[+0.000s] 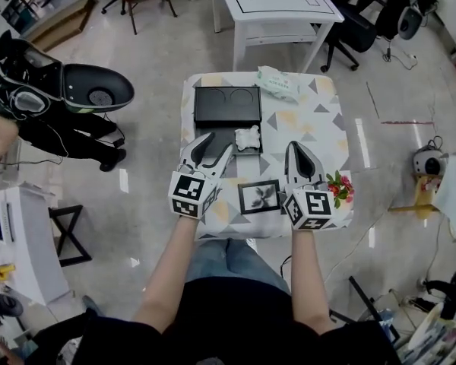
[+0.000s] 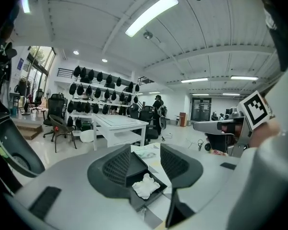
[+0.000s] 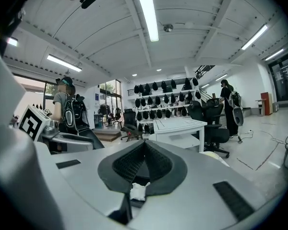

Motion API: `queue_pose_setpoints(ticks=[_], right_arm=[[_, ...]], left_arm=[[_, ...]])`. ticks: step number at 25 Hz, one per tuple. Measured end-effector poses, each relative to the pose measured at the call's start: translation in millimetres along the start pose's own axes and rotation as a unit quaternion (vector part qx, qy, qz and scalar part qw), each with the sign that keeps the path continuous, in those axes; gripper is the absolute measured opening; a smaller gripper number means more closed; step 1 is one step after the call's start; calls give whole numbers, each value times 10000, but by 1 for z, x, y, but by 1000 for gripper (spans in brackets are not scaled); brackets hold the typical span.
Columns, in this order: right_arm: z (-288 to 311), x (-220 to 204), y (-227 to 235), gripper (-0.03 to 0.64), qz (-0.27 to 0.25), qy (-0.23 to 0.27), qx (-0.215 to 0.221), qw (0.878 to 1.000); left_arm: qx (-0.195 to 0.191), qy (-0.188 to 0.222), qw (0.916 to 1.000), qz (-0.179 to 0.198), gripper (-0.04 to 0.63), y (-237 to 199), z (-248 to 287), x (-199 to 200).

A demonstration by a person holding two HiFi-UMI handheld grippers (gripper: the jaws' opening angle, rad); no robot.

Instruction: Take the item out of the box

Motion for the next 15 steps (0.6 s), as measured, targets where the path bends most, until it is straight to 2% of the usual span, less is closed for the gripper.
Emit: queue_pose_setpoints(ticks=[5, 8, 15], right_arm=[[33, -7, 12, 3, -9, -208, 137, 9997], [50, -15, 21, 3, -7, -358, 213, 9991], [80, -43, 38, 3, 21, -727, 408, 9965]], left_arm=[[-170, -284, 9994, 93, 198, -6, 40, -5], [-361, -634, 9972, 151, 198, -8, 67, -18], [-969, -1780, 9788, 282, 198, -7, 125, -73]])
Point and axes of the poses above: the fingertips, and each gripper's own axes: z forward along the fingers, y to its right, x out of its top, the point moved 9 cm from there along -z, backward along the fingers, and after that the axes turned 10 degrees about y, right-handed, at the moved point
